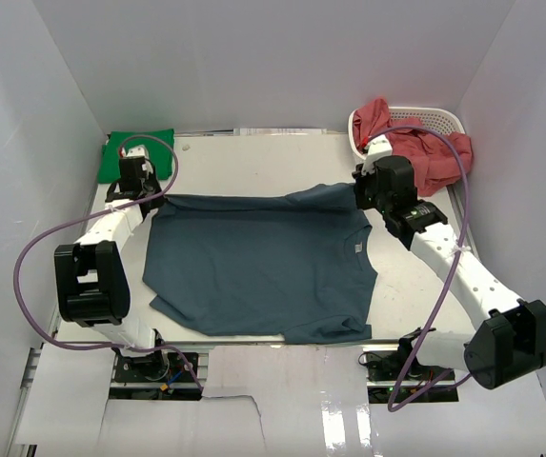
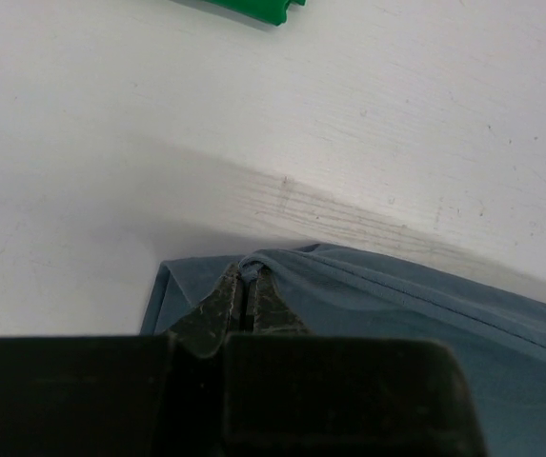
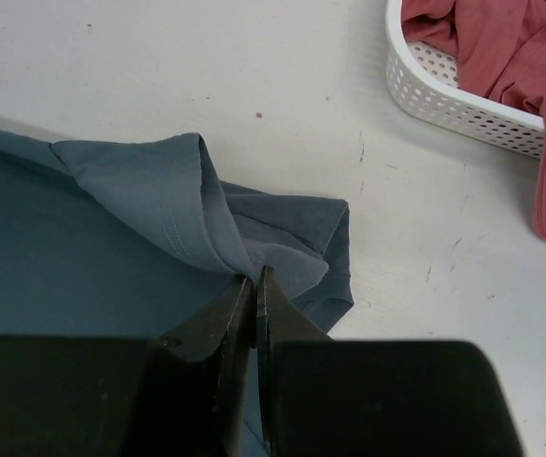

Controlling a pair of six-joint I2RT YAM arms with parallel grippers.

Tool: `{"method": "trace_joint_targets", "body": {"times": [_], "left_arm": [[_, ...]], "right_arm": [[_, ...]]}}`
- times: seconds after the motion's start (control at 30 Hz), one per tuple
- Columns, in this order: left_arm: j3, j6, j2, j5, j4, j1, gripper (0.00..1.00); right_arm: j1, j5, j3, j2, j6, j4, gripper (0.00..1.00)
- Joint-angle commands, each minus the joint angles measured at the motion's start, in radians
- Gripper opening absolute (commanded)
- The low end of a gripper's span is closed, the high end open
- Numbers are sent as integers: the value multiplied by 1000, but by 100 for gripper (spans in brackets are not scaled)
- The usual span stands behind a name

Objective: Fold and stack the t-shirts
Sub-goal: Fold the flattened tshirt in 1/3 of the way

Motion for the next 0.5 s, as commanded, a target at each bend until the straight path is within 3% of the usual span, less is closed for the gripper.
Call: {"method": "trace_joint_targets", "body": {"times": [0.0,0.47], "left_arm": [[-19,-8,-84,-30,-12,3,0],[-38,-20,-127,-35,-71,3,0]], "right_arm": [[7,9,-8,-36,24,-5,8],[24,21,-34,-70,47,-71,8]]}}
